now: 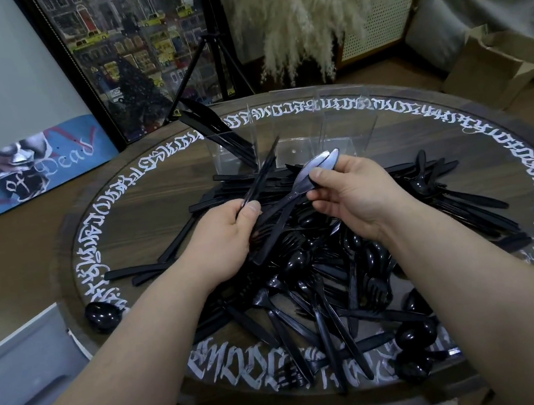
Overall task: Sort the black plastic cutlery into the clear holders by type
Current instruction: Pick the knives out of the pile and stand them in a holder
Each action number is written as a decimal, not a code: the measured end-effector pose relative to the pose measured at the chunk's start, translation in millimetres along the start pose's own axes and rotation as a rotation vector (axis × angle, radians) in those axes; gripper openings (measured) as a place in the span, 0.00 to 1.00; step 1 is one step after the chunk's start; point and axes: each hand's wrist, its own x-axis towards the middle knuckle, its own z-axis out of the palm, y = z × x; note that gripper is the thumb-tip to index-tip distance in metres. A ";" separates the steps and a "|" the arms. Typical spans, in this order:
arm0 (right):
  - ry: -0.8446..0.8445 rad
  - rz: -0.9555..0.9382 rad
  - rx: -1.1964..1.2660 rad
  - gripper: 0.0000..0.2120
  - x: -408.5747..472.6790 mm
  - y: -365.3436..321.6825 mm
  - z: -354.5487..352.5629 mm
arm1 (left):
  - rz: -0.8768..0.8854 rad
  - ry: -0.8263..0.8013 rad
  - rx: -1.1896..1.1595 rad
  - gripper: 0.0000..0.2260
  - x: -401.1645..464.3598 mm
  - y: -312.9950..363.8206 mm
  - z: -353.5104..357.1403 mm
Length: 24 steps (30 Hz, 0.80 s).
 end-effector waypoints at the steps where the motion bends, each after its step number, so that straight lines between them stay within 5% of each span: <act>1: -0.001 -0.002 -0.020 0.06 -0.1 -0.3 -0.3 | -0.009 0.030 0.016 0.13 1.4 -1.7 -0.2; 7: -0.073 0.017 -0.080 0.07 -3.3 -3.1 -0.5 | -0.018 0.076 -0.022 0.14 4.2 -5.0 -2.0; 14: -0.060 -0.001 -0.060 0.06 -2.4 1.3 4.6 | -0.126 -0.082 -0.252 0.14 0.9 1.7 6.7; 24: -0.103 0.026 0.038 0.08 -1.6 -1.1 3.9 | -0.046 -0.100 -0.147 0.14 1.9 3.8 12.7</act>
